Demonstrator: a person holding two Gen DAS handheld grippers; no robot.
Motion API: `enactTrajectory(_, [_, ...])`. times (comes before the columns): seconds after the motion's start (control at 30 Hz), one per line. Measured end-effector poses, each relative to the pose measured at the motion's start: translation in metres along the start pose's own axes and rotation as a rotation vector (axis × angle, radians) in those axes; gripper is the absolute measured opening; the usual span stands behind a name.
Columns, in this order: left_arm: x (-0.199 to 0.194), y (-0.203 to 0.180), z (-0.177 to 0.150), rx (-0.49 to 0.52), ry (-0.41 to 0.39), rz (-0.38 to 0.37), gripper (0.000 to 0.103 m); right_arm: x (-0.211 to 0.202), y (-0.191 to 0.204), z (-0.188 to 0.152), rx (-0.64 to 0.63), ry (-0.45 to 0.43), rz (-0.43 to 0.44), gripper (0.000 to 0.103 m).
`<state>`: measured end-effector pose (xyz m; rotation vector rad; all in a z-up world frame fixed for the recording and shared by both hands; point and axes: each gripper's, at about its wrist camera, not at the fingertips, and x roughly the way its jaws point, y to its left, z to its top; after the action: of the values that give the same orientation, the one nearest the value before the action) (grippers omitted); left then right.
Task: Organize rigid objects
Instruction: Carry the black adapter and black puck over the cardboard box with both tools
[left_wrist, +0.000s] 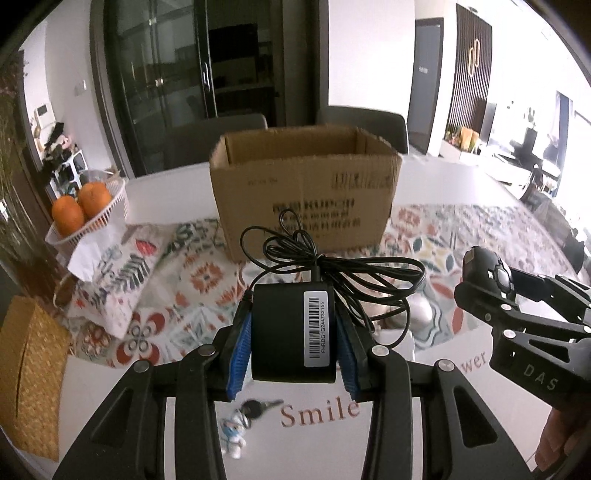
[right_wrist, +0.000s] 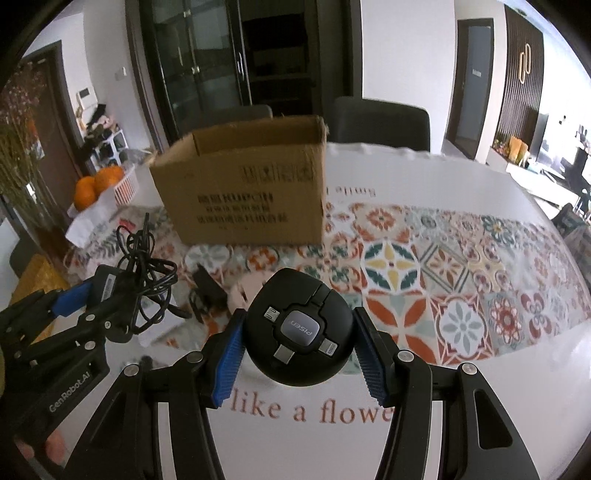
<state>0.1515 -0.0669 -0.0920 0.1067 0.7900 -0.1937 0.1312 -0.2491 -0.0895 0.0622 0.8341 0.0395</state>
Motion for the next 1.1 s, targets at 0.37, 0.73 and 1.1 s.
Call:
enactTrajectory(0.37, [-0.01,0.021,0.044,-0.01,-0.113,-0.004,0.041,-0.011,0.019,0.045,-0.023,-0.11,0.004,0.057])
enactTrajectory(0.73, [0.005,0.037,0.093,-0.036,-0.142,-0.013,0.041,0.002,0.025,0.101,-0.017,-0.17,0.036,0.057])
enactTrajectory(1.1, [0.037,0.048,0.146,-0.049,-0.131,-0.015,0.041,0.033,0.021,0.156,0.017,-0.152,0.083,0.057])
